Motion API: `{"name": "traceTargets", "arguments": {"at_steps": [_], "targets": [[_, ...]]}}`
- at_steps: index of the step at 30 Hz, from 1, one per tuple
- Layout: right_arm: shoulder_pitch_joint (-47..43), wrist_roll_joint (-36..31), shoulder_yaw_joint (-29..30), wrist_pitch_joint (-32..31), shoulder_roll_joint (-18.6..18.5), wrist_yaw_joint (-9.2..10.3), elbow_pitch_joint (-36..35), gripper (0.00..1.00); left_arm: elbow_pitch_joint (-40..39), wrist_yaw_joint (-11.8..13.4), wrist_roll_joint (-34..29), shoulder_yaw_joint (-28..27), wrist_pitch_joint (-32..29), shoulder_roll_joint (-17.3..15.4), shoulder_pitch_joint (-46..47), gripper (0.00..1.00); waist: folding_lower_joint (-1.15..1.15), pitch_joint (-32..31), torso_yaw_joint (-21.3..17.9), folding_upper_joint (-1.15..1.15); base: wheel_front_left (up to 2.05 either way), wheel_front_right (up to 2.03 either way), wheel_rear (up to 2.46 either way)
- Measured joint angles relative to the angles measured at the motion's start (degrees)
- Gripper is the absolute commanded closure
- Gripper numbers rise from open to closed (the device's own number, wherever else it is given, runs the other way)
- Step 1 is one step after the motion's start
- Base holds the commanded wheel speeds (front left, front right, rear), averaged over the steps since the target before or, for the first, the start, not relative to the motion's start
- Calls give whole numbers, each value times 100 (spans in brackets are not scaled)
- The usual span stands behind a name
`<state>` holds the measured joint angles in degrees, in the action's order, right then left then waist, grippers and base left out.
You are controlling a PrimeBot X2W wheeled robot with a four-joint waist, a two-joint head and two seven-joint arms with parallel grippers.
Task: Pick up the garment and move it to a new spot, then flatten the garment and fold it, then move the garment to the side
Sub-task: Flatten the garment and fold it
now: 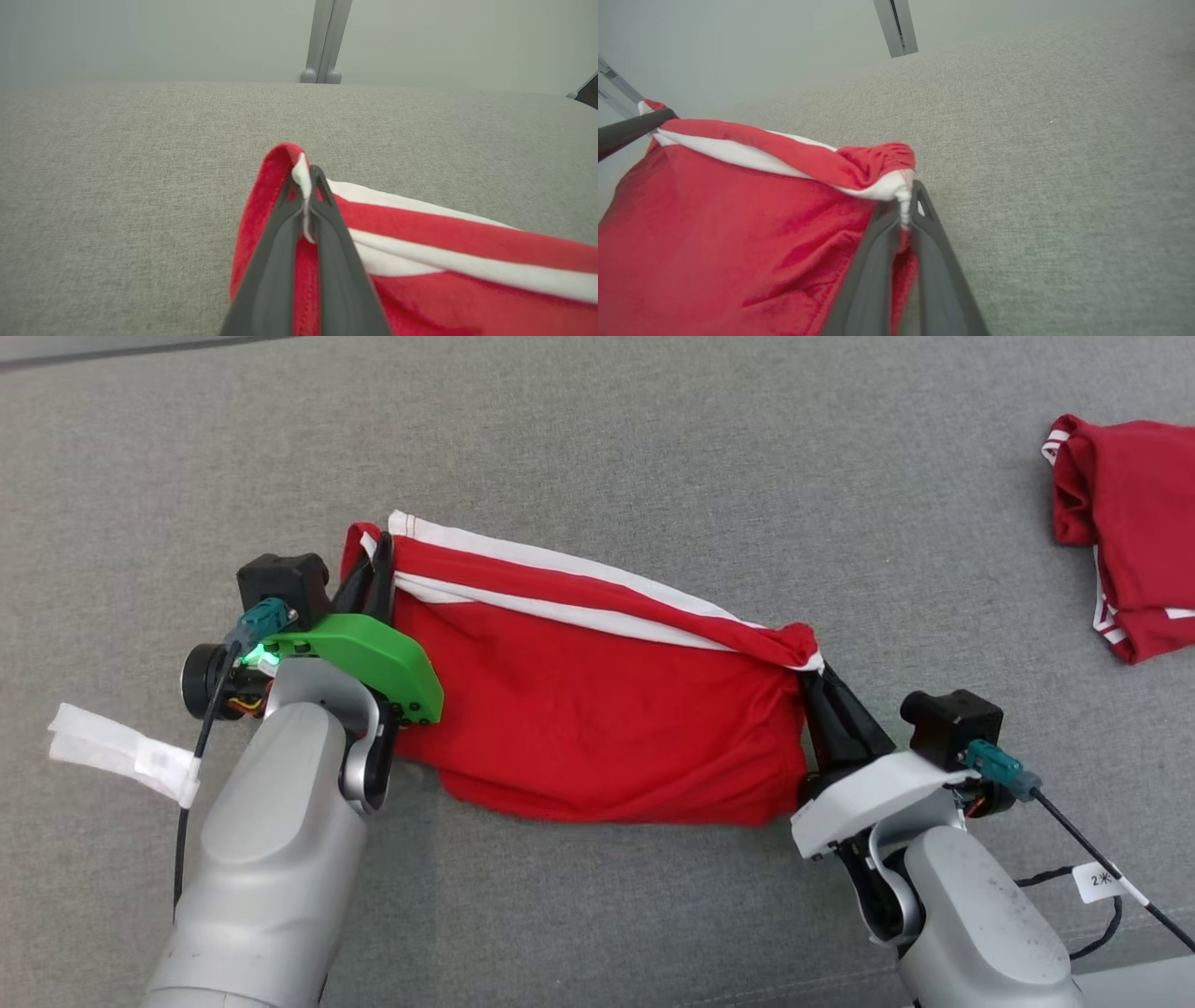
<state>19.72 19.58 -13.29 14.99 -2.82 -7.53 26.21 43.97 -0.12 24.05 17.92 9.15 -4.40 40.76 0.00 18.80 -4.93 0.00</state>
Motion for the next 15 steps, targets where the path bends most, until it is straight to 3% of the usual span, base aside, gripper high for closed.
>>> {"name": "traceTargets", "arguments": {"at_steps": [1, 2, 3, 4, 5, 15], "targets": [[65, 3, 4, 1, 0, 0, 1, 100, 125, 29, 2, 0, 3, 10, 77, 100, 0, 59, -27, 0, 0, 0, 0], [110, 3, 13, 1, 0, -1, 5, 93, 236, 65, 3, 3, 11, 25, 144, 100, 0, 108, -53, 0, 0, 0, 0], [131, 3, 18, 1, 1, -1, 15, 64, 310, 67, 3, 15, 37, 30, 190, 98, 0, 142, -73, 0, 0, 0, 0], [152, 1, 18, 5, 1, 0, 30, 11, 376, 71, 2, 30, 115, 38, 247, 53, 0, 180, -97, 0, 0, 0, 0], [166, -2, 18, 5, 0, -1, 31, 0, 426, 71, 2, 43, 159, 48, 299, 0, 0, 204, -114, 0, 0, 0, 0], [49, -44, 210, 5, -1, 0, -292, 0, 604, -44, 20, 244, 498, 127, 562, 0, 0, 195, -103, 0, 0, 0, 0]]}}
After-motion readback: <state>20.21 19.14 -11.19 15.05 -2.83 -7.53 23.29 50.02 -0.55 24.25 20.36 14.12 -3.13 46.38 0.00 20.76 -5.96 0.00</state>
